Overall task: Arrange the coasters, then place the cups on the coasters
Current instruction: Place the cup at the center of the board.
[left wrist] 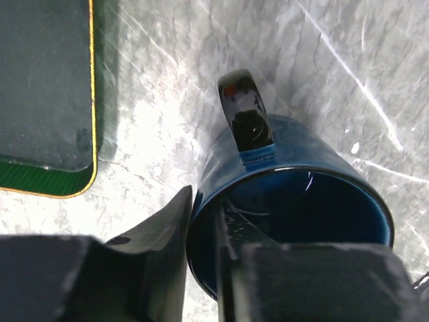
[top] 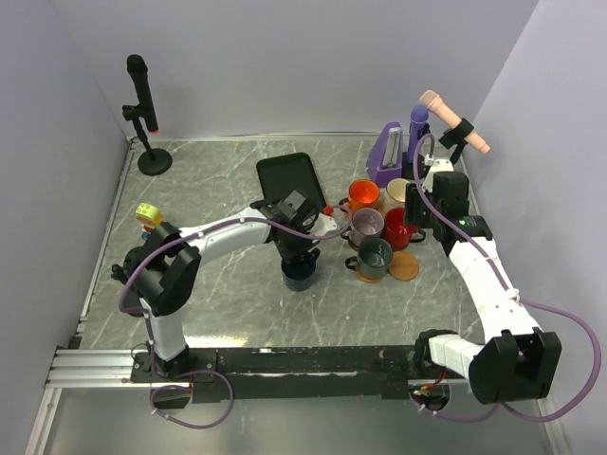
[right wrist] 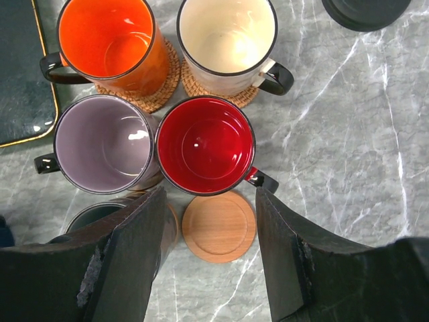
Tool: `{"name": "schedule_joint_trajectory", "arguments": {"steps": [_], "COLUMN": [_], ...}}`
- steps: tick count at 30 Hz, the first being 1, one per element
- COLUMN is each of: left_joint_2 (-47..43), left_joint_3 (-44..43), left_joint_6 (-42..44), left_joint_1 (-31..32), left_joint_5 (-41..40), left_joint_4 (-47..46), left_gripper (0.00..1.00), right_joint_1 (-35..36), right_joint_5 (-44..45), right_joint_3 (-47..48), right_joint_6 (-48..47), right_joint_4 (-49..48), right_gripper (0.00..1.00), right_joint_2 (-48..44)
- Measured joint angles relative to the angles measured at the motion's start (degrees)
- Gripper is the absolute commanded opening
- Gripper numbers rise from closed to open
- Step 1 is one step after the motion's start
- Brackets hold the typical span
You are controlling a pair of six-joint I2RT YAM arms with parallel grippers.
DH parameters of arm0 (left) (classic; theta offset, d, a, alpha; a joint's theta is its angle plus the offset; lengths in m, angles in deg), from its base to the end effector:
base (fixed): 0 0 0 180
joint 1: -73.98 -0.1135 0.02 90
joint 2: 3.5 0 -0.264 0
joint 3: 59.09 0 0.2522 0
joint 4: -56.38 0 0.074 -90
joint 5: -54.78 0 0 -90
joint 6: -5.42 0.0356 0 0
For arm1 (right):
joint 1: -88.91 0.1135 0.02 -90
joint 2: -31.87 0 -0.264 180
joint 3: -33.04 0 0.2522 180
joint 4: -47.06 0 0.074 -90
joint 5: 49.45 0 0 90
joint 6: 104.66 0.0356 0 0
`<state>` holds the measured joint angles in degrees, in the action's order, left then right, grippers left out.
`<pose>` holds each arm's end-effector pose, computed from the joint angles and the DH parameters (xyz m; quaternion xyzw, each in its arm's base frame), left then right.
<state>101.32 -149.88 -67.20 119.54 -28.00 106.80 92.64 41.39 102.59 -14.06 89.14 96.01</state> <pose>0.2624 -0.2740 0.2089 0.5200 0.8229 -0.1133 0.1991 0.2433 0.0153 0.3094 -0.0211 0.8934 0.0104 0.4487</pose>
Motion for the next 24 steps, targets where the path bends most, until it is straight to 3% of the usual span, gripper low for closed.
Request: {"name": "schedule_joint_trajectory", "arguments": {"steps": [3, 10, 19, 24], "left_joint_2": [-0.04, -1.33, -13.62, -15.65], "left_joint_3": [0.11, 2.05, 6.01, 6.01], "left_joint_6": [-0.92, -5.22, -22.47, -32.85], "left_joint_1": [0.02, 0.02, -0.59, -0.63], "left_joint_5": [-0.44, -1.62, -3.58, -5.20], "left_joint_4": [-1.20, -3.15, -4.94, -3.13], "left_gripper": [0.34, 0.71, 0.75, 0.74], "right_joint_1": [0.17, 0.28, 0.85, 1.29], "right_joint_5": [-0.04, -0.04, -0.31, -0.42], "right_joint_3": [0.00, -0.02, -0.04, -0.74], "right_joint_6": [0.00, 0.00, 0.00, 0.00], "right_joint_4": [0.00, -0.07, -1.68, -2.99], "right_gripper": [0.63, 0.63, 0.62, 0.62], "right_joint_2": [0.00, 0.00, 0.98, 2.19]}}
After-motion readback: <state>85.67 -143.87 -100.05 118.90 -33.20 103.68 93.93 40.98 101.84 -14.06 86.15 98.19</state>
